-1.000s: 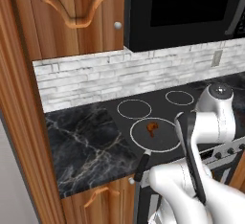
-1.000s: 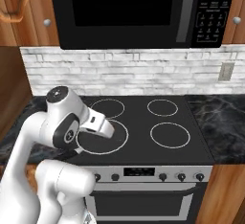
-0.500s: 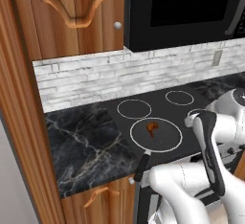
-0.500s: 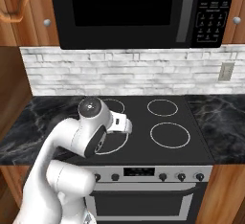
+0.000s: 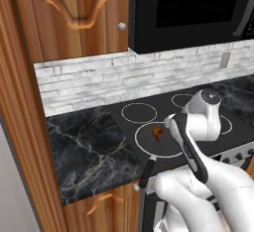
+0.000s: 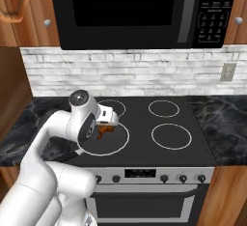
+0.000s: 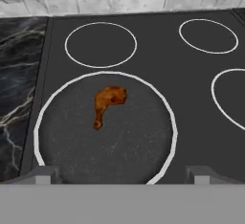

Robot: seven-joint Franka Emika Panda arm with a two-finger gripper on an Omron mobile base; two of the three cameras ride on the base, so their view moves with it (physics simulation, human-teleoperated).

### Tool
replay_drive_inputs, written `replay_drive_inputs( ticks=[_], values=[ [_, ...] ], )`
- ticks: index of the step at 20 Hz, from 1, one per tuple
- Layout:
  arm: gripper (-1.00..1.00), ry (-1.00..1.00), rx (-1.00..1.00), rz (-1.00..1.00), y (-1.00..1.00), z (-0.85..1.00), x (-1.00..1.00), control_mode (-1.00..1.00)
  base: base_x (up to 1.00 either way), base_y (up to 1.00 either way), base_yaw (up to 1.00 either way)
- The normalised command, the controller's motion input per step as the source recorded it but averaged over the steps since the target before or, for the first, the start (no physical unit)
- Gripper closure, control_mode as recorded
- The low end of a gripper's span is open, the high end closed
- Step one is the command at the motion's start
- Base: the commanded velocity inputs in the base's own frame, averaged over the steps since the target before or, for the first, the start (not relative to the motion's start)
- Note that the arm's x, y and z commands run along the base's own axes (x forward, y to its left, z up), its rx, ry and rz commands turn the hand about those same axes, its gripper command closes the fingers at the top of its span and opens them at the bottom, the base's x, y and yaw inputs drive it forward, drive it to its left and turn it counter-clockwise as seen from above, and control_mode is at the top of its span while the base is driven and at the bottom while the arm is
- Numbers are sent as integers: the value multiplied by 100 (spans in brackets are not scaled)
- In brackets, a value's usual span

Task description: Take the chicken drumsticks from the pan and place one on each plate on the dining counter.

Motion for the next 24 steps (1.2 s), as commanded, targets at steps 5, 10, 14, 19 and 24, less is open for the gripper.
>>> replay_drive_inputs(
  ticks=[5, 10, 14, 19, 24],
  values=[
    [-100, 26, 0, 0, 30, -33, 38, -100, 0, 0, 0],
    [-100, 14, 0, -4, 21, -48, 52, -100, 0, 0, 0],
    [-100, 1, 0, -9, 18, -54, 61, -100, 0, 0, 0],
    [-100, 9, 0, -12, 3, -48, 62, -100, 0, 0, 0],
    [-100, 7, 0, -11, 0, -42, 70, -100, 0, 0, 0]
  ],
)
